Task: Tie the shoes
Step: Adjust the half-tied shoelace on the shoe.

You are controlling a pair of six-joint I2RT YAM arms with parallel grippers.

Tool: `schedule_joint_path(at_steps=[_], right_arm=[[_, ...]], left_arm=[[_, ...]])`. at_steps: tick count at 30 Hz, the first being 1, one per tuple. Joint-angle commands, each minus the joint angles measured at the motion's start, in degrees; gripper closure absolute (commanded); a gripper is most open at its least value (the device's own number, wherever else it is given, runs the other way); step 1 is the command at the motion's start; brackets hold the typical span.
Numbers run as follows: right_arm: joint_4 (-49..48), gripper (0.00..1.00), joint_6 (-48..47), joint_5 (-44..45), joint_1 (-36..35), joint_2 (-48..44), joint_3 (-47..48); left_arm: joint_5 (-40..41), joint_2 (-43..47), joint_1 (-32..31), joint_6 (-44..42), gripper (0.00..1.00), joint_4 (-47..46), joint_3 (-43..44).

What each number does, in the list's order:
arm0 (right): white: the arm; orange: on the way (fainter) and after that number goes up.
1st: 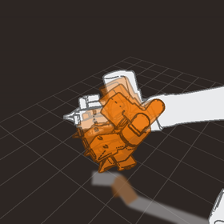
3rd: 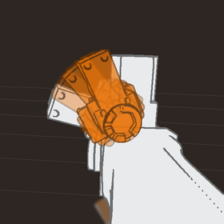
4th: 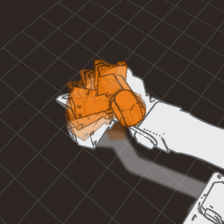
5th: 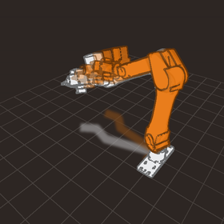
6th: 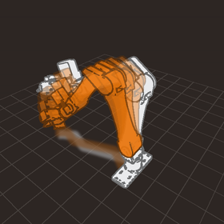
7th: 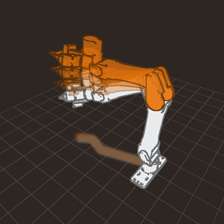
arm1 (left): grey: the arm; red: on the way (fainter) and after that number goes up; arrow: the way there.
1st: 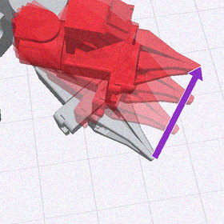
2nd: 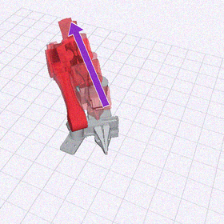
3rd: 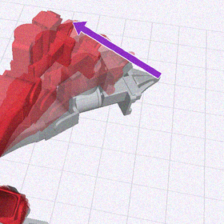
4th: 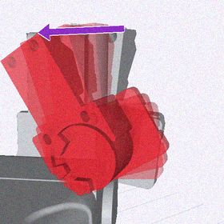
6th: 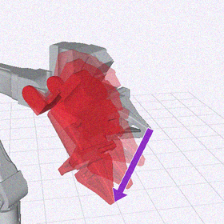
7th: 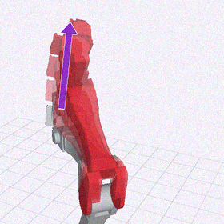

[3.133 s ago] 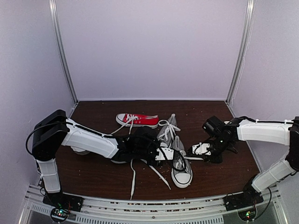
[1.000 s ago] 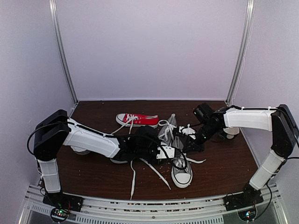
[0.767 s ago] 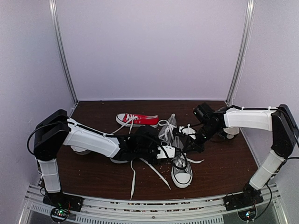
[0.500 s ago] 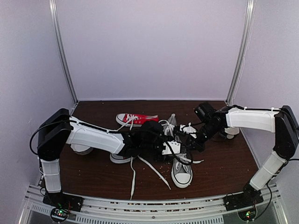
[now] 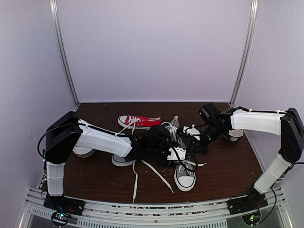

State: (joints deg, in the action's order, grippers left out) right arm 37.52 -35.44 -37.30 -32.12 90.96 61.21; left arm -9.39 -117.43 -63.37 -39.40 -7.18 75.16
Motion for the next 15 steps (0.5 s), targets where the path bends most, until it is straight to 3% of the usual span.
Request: schedule_joint_path(at_steps=[1,4,6,15], right_arm=[[0.74,1.00,0.99,-0.59,-0.14,-1.39,-0.70],[0.96,1.00,0.98,-0.58,-0.14,-1.70,-0.89],[1.06,1.00,1.03,-0.21,-0.09,-1.90,-1.12],[1.66,1.00,0.83,0.31,-0.06,-1.84,-1.10]], left_arm=[[1.52,-1.88,0.00,-0.23,0.44,-1.85,2.70],[2.13,-2.14,0.01,-0.03,0.53,-1.90,2.81],[2.10,-1.53,0.08,0.69,0.53,-2.10,2.13],[-4.76,5.64,4.37,6.45,0.38,-5.10,-5.70]])
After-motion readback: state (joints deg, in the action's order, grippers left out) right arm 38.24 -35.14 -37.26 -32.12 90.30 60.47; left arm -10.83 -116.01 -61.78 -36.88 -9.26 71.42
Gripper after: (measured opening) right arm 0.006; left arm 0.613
